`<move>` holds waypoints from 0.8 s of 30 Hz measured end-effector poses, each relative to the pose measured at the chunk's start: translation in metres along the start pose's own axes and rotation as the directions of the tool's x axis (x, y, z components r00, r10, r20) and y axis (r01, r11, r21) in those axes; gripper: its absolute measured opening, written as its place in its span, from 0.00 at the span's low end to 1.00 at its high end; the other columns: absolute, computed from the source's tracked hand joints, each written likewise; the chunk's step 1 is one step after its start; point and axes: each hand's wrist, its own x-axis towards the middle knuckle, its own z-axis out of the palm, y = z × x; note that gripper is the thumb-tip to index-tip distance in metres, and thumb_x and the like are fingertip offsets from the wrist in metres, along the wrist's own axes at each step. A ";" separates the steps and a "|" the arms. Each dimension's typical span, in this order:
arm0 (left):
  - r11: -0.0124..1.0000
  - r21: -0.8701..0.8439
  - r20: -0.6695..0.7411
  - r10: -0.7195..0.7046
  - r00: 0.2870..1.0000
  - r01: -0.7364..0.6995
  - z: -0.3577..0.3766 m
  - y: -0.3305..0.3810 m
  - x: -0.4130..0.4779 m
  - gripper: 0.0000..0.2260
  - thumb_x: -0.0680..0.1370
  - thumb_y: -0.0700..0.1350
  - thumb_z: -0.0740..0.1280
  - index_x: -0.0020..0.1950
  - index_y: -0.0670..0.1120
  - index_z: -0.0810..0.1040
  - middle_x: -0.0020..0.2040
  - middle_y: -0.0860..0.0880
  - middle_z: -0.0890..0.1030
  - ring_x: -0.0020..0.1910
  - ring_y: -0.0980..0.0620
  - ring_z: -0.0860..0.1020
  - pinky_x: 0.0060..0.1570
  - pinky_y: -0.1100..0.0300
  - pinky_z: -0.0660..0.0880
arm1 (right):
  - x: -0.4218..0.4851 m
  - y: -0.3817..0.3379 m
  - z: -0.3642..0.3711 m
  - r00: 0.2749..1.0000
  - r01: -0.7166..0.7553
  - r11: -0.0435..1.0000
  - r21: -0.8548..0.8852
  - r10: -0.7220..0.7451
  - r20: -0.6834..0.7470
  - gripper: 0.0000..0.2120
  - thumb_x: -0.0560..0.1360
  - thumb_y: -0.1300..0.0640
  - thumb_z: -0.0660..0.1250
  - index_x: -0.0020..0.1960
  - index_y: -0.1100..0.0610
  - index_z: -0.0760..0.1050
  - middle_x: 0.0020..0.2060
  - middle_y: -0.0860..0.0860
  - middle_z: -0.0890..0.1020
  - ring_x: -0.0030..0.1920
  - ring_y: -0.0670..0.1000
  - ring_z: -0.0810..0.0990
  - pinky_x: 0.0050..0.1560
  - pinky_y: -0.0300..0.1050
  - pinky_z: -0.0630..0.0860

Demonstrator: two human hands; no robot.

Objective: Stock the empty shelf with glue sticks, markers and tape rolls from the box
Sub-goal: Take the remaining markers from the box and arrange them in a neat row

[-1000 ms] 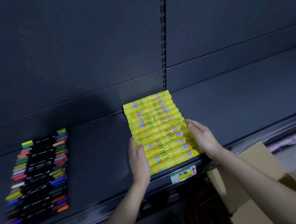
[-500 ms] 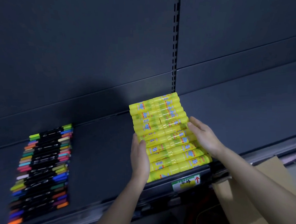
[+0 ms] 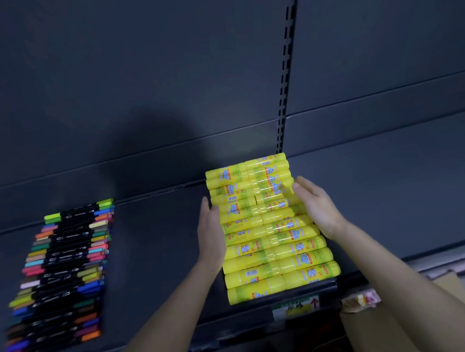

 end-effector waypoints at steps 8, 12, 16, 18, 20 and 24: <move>0.999 0.033 0.030 -0.002 1.000 0.001 0.005 -0.002 0.007 0.28 0.71 0.58 0.55 0.71 0.53 0.66 0.66 0.51 0.75 0.63 0.49 0.74 0.66 0.45 0.68 | 0.013 0.000 0.001 0.998 -0.001 0.997 -0.072 -0.003 -0.062 0.22 0.82 0.56 0.56 0.69 0.71 0.62 0.69 0.62 0.69 0.66 0.60 0.70 0.62 0.48 0.68; 0.997 0.080 0.018 -0.019 1.000 0.017 0.004 0.016 0.021 0.30 0.73 0.57 0.56 0.75 0.56 0.60 0.72 0.54 0.69 0.69 0.52 0.69 0.70 0.46 0.63 | 0.032 -0.012 0.002 0.999 0.008 0.999 -0.036 -0.009 -0.042 0.25 0.81 0.51 0.58 0.75 0.62 0.60 0.73 0.53 0.66 0.69 0.51 0.68 0.71 0.47 0.63; 0.999 0.048 0.004 -0.015 1.000 0.015 0.008 0.035 0.037 0.24 0.77 0.52 0.57 0.74 0.53 0.61 0.63 0.55 0.74 0.63 0.52 0.72 0.68 0.49 0.66 | 0.057 -0.020 0.008 1.000 -0.029 1.000 0.011 0.029 0.003 0.30 0.80 0.47 0.59 0.78 0.55 0.54 0.75 0.48 0.62 0.72 0.50 0.64 0.73 0.49 0.61; 0.999 0.030 -0.004 -0.041 0.999 0.041 0.010 0.037 0.044 0.28 0.78 0.54 0.56 0.77 0.53 0.54 0.71 0.53 0.68 0.68 0.51 0.68 0.70 0.47 0.63 | 0.064 -0.021 0.009 0.999 -0.041 0.999 0.023 0.040 0.014 0.29 0.80 0.47 0.59 0.78 0.53 0.55 0.75 0.48 0.62 0.73 0.50 0.63 0.73 0.48 0.60; 0.998 0.029 0.006 -0.048 0.999 0.048 0.011 0.036 0.050 0.31 0.75 0.57 0.57 0.77 0.54 0.55 0.72 0.53 0.68 0.68 0.50 0.69 0.69 0.46 0.64 | 0.068 -0.019 0.009 0.999 -0.040 0.999 0.027 0.039 0.027 0.29 0.80 0.46 0.59 0.77 0.52 0.56 0.74 0.48 0.65 0.73 0.51 0.64 0.73 0.50 0.60; 0.999 0.040 0.025 -0.010 1.000 0.009 0.012 0.030 0.055 0.21 0.74 0.55 0.57 0.66 0.55 0.71 0.57 0.54 0.80 0.56 0.52 0.78 0.63 0.48 0.71 | 0.071 -0.014 0.008 0.998 -0.035 0.999 0.014 0.034 0.054 0.28 0.80 0.46 0.59 0.77 0.52 0.57 0.73 0.48 0.66 0.72 0.50 0.65 0.72 0.46 0.61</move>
